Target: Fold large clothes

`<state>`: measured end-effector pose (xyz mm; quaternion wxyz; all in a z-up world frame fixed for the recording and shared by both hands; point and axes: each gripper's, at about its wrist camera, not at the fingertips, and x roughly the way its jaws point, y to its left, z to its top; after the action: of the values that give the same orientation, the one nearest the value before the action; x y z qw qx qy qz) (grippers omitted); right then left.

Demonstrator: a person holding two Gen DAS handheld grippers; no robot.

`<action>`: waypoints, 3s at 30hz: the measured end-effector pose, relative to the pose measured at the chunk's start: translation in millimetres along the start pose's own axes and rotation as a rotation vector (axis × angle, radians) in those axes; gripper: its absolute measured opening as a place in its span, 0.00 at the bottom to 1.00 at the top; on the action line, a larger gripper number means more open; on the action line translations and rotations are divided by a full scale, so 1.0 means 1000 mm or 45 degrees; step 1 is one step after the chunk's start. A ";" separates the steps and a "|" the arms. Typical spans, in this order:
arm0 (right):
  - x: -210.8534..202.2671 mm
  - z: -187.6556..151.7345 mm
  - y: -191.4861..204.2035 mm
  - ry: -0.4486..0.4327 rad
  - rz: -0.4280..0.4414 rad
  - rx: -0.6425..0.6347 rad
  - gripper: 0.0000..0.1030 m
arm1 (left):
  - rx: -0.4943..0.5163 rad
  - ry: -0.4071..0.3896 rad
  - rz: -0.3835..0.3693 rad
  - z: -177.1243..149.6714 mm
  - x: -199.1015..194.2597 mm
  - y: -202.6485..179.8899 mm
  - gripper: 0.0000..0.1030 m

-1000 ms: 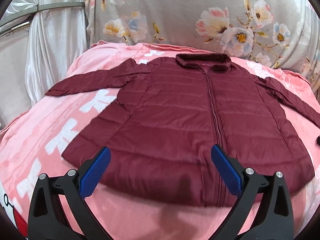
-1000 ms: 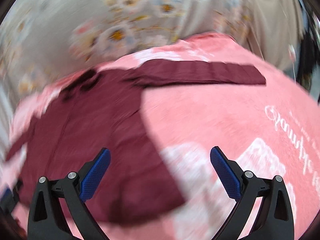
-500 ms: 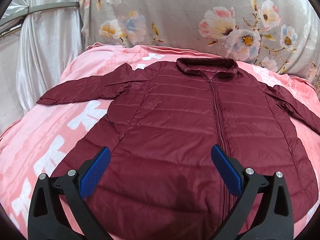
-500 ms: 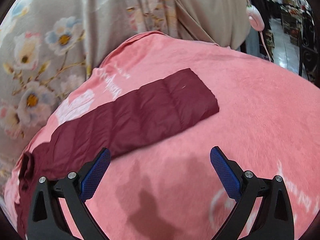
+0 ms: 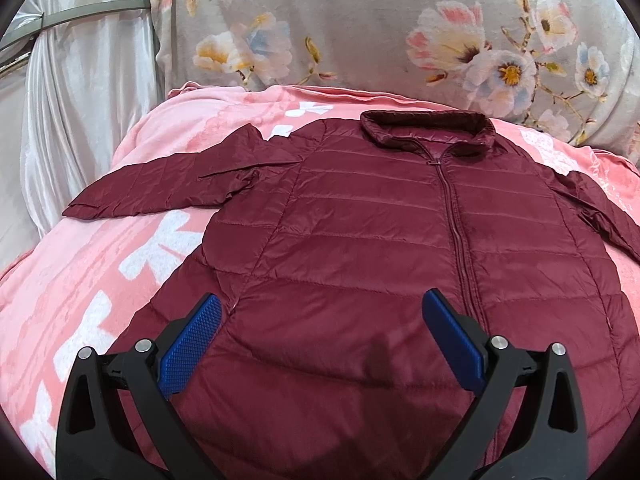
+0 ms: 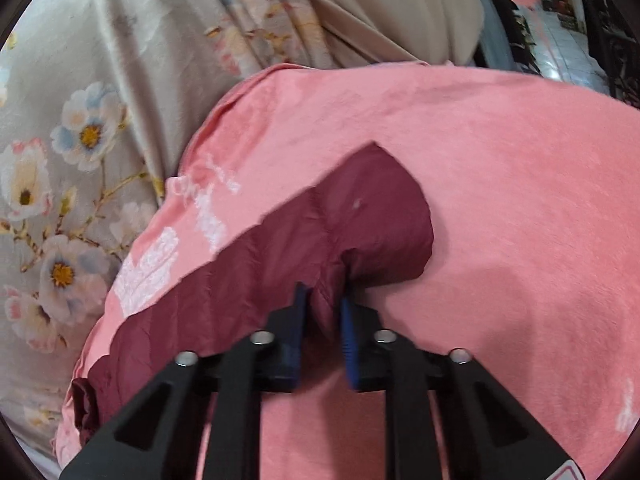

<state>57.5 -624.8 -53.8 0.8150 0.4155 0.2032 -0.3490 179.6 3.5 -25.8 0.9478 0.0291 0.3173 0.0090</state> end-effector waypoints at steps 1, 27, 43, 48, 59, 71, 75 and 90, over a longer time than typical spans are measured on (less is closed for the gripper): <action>-0.002 -0.001 0.013 -0.016 0.029 -0.027 0.09 | -0.002 0.001 0.001 0.001 0.001 0.001 0.95; -0.064 -0.379 0.396 0.543 0.901 -1.187 0.27 | -0.337 0.064 -0.085 0.040 0.029 0.114 0.95; -0.064 -0.271 0.259 0.428 0.704 -0.794 0.60 | -0.443 0.410 -0.412 0.057 0.126 0.052 0.95; -0.026 -0.236 0.210 0.488 0.621 -0.529 0.61 | -0.498 0.398 -0.423 0.064 0.127 0.053 0.59; 0.036 -0.199 0.221 0.492 0.540 -0.277 0.33 | -0.356 0.188 -0.299 0.126 0.121 0.055 0.02; 0.026 -0.206 0.246 0.321 0.391 -0.505 0.02 | -0.219 0.240 -0.082 0.105 0.171 0.054 0.01; 0.039 -0.214 0.245 0.389 0.259 -0.572 0.02 | -0.180 0.257 -0.040 0.091 0.177 0.051 0.01; -0.037 -0.220 0.269 0.053 0.274 -0.770 0.15 | -0.207 -0.031 0.088 0.123 0.106 0.054 0.34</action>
<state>221.4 -319.4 -12.5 0.9295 0.1805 0.2693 -0.1759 338.6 55.5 11.8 0.9500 -0.0371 0.3027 0.0671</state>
